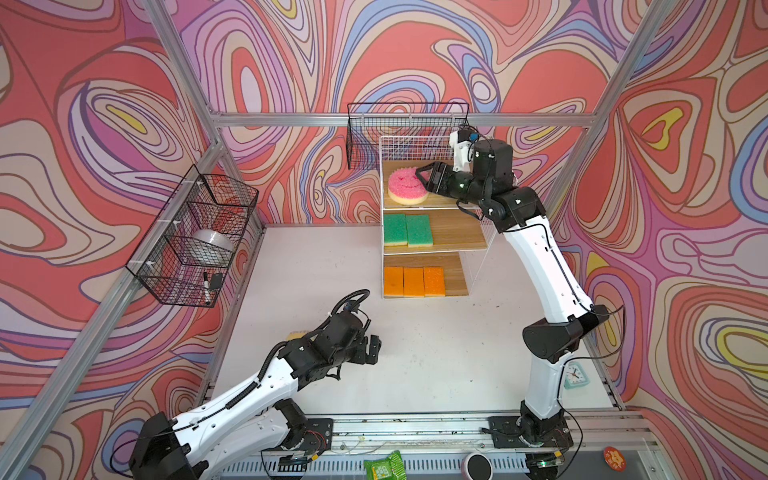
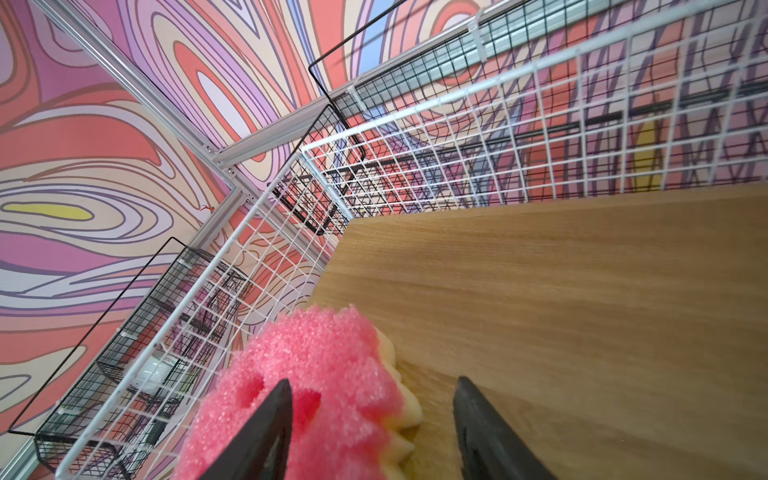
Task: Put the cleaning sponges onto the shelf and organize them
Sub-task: 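Open the right gripper to release the sponge on the top shelf, then withdraw the right gripper while the left gripper reaches the yellow smiley sponge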
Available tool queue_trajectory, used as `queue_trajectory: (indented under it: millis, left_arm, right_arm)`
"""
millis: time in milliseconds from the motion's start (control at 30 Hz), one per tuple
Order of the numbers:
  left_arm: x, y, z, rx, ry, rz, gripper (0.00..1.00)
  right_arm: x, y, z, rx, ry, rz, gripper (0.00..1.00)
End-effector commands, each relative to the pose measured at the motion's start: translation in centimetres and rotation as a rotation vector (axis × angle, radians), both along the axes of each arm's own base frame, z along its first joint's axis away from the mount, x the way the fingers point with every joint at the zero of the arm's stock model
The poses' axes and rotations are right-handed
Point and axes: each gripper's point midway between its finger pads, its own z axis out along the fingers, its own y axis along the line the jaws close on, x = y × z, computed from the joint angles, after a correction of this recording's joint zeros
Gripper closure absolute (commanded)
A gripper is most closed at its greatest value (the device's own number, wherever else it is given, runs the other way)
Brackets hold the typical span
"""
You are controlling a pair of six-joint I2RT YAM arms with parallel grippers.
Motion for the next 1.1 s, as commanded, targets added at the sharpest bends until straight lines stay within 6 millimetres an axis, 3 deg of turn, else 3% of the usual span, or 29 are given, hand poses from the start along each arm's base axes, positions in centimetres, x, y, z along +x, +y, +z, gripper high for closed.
queue_trajectory:
  millis: [0, 300, 433, 633, 900, 1067]
  left_arm:
    - [0.4, 1.3, 2.3, 0.007, -0.034, 0.046, 0.00]
    - [0.8, 4.6, 5.5, 0.039, -0.004, 0.170, 0.01]
    - [0.6, 7.5, 5.7, 0.097, 0.067, 0.274, 0.05]
    - [-0.2, 11.8, 6.0, 0.156, 0.094, 0.453, 0.08]
    - [-1.8, 17.1, 4.5, 0.128, 0.113, 0.729, 0.00]
    - [-1.3, 18.4, 3.6, 0.003, 0.214, 0.848, 0.00]
  right_arm:
    - [-1.9, -1.7, 4.3, 0.034, -0.120, -0.046, 0.38]
    - [-5.5, -3.9, 6.6, 0.032, -0.193, -0.072, 0.39]
    - [-8.1, -5.1, 6.5, 0.023, -0.164, -0.074, 0.40]
    - [-12.6, -5.4, 3.4, 0.049, -0.094, -0.005, 0.42]
    - [-18.7, -3.8, -2.0, 0.035, 0.015, 0.112, 0.44]
    - [-22.4, -2.0, -5.4, 0.027, 0.071, 0.237, 0.44]
